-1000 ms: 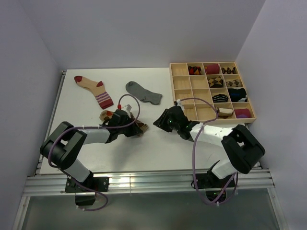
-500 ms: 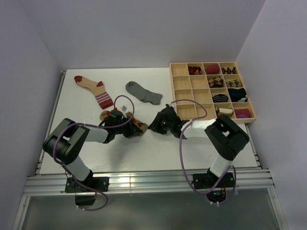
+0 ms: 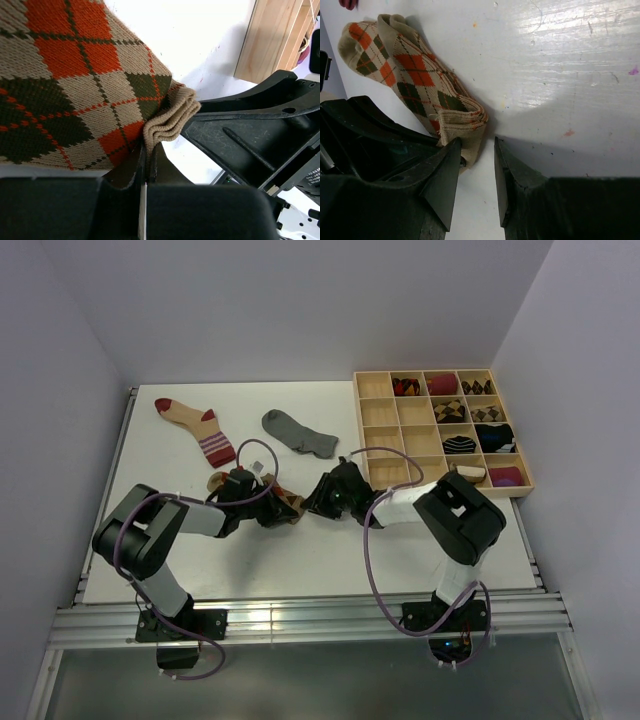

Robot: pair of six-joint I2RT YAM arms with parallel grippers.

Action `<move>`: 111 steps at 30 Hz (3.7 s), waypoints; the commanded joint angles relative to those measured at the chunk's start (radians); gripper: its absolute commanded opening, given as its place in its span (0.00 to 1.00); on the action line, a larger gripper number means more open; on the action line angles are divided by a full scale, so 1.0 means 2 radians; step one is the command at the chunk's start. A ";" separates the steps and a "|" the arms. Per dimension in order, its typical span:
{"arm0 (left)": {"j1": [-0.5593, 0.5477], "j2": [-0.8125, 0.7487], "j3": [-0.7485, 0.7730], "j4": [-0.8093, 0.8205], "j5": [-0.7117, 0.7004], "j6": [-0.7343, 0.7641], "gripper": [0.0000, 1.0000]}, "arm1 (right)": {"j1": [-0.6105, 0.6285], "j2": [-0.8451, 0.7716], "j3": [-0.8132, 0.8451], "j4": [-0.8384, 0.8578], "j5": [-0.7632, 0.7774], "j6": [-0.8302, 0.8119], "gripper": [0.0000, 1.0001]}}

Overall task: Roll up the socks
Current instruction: Roll the sock at the center of the board.

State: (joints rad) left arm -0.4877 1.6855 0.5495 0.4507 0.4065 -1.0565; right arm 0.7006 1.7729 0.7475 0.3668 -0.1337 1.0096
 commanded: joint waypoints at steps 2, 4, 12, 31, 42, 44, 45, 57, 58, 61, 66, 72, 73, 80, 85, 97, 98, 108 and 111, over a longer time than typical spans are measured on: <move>-0.001 0.020 0.002 -0.061 -0.020 0.013 0.02 | 0.004 0.018 0.017 0.012 0.003 0.001 0.41; -0.001 0.021 0.007 -0.069 -0.022 0.014 0.02 | 0.004 0.021 0.016 0.018 0.001 0.004 0.42; 0.004 0.025 0.010 -0.081 -0.027 0.015 0.02 | 0.003 0.005 -0.012 0.066 -0.005 0.009 0.48; 0.015 0.034 0.003 -0.079 -0.014 0.005 0.01 | -0.008 0.032 -0.024 0.090 -0.019 0.016 0.47; 0.021 0.042 0.002 -0.080 -0.008 0.000 0.01 | -0.015 0.033 -0.040 0.112 -0.027 0.008 0.47; 0.022 0.045 0.002 -0.080 -0.007 -0.001 0.01 | -0.018 0.028 -0.047 0.116 -0.026 0.005 0.47; 0.023 0.046 0.003 -0.080 -0.006 -0.002 0.01 | -0.020 0.025 -0.050 0.118 -0.027 0.004 0.47; 0.031 0.044 -0.002 -0.081 -0.003 -0.009 0.01 | -0.030 0.039 -0.053 0.126 -0.047 -0.007 0.44; 0.031 0.045 -0.002 -0.079 -0.002 -0.010 0.01 | -0.030 0.041 -0.052 0.125 -0.047 -0.008 0.44; 0.032 0.048 -0.002 -0.078 -0.002 -0.012 0.01 | -0.030 0.046 -0.047 0.119 -0.049 -0.012 0.44; 0.032 0.051 0.000 -0.077 0.002 -0.010 0.01 | -0.028 0.058 -0.030 0.109 -0.054 -0.019 0.44; 0.032 0.052 0.001 -0.077 0.006 -0.008 0.01 | -0.023 0.069 -0.013 0.097 -0.046 -0.024 0.44; 0.032 0.052 0.001 -0.077 0.006 -0.008 0.01 | -0.023 0.070 -0.013 0.093 -0.043 -0.024 0.44; 0.032 0.055 -0.001 -0.075 0.009 -0.009 0.01 | -0.023 0.088 0.006 0.070 -0.041 -0.032 0.37; 0.032 0.053 0.000 -0.077 0.007 -0.006 0.02 | -0.023 0.090 0.020 0.041 -0.034 -0.039 0.17; 0.021 -0.069 0.030 -0.195 -0.102 0.076 0.44 | -0.020 0.058 0.078 -0.127 0.020 -0.053 0.00; 0.014 -0.079 0.033 -0.205 -0.116 0.084 0.51 | -0.020 0.057 0.083 -0.137 0.022 -0.052 0.00; -0.121 -0.179 0.031 -0.182 -0.327 0.277 0.60 | -0.015 0.066 0.150 -0.249 0.030 -0.055 0.00; -0.171 -0.182 0.016 -0.130 -0.372 0.321 0.60 | -0.015 0.071 0.162 -0.262 0.025 -0.056 0.00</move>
State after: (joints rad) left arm -0.7563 1.3495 0.6037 0.0731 -0.1600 -0.5999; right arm 0.6674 1.8950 1.0458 -0.0063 -0.1352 0.9272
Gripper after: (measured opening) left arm 0.602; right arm 0.039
